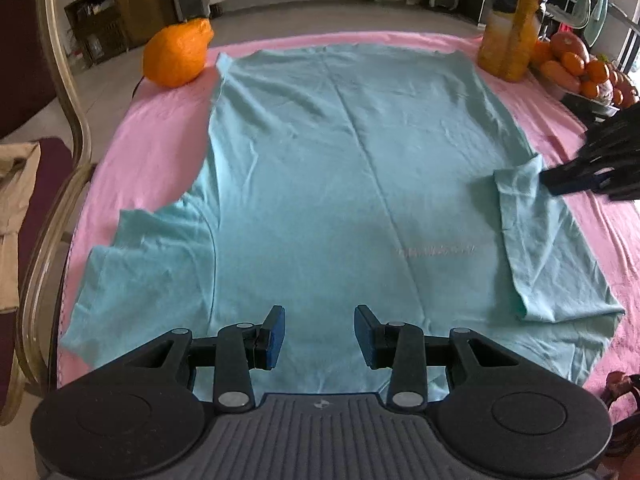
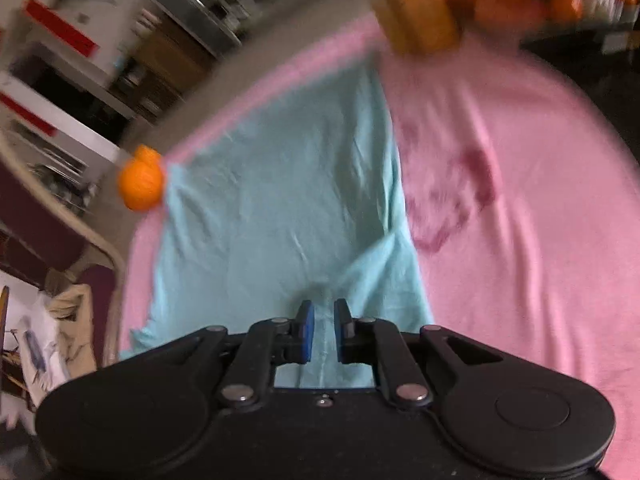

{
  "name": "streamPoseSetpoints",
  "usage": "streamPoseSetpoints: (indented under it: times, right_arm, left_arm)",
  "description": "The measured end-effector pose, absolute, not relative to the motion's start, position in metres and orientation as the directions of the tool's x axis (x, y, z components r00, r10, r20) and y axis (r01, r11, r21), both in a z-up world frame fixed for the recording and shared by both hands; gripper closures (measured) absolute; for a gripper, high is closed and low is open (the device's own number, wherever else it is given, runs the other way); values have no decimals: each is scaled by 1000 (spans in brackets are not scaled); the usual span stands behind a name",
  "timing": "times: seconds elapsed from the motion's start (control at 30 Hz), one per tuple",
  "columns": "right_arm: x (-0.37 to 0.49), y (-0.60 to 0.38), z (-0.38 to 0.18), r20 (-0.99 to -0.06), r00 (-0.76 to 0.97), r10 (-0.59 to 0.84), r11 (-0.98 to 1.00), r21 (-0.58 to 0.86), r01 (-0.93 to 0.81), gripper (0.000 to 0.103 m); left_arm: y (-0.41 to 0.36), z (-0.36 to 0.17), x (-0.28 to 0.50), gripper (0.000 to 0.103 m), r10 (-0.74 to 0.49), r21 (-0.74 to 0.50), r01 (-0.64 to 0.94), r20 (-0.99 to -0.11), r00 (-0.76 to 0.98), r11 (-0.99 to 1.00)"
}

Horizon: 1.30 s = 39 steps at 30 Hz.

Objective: Fold clothes

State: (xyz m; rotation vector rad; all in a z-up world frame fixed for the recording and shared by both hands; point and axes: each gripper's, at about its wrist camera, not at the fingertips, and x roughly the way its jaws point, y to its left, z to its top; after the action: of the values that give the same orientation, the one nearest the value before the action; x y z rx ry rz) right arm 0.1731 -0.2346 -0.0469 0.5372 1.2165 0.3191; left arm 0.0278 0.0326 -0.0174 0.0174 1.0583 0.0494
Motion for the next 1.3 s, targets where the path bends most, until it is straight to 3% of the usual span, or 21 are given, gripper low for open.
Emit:
streamPoseSetpoints:
  times: [0.03, 0.07, 0.2, 0.43, 0.57, 0.6, 0.77, 0.97, 1.17, 1.3]
  right_arm:
    - [182, -230, -62, -812, 280, 512, 830, 551, 80, 92]
    - [185, -229, -75, -812, 257, 524, 822, 561, 98, 100]
    - [192, -253, -70, -743, 465, 482, 788, 599, 141, 92]
    - [160, -258, -51, -780, 483, 398, 854, 507, 116, 90]
    - [142, -239, -51, -868, 405, 288, 947, 320, 12, 91]
    - [137, -233, -50, -884, 398, 248, 964, 265, -13, 95]
    - [100, -224, -35, -900, 427, 89, 996, 74, -52, 93]
    - [62, -212, -19, -812, 424, 401, 914, 383, -133, 90]
    - [57, -175, -40, -895, 281, 347, 934, 300, -195, 82]
    - [44, -177, -11, -793, 388, 470, 882, 402, -246, 77]
  left_arm:
    - [33, -19, 28, 65, 47, 36, -31, -876, 480, 999]
    - [34, -20, 28, 65, 45, 35, -30, -879, 474, 999]
    - [36, -22, 29, 65, 43, 32, -33, -884, 465, 999]
    - [34, -24, 28, 65, 47, 39, -26, -887, 459, 999]
    - [34, -30, 30, 65, 54, 45, -30, -898, 437, 999]
    - [35, -32, 31, 65, 56, 45, -35, -902, 428, 998]
    - [42, -33, 20, 65, 70, 43, -71, -901, 428, 997]
    - [46, -37, -3, 65, 79, 47, -87, -906, 416, 995]
    - [72, -30, -47, 65, 27, -39, -150, -909, 415, 988]
    - [138, -9, -57, 65, 67, -116, -333, -868, 492, 936]
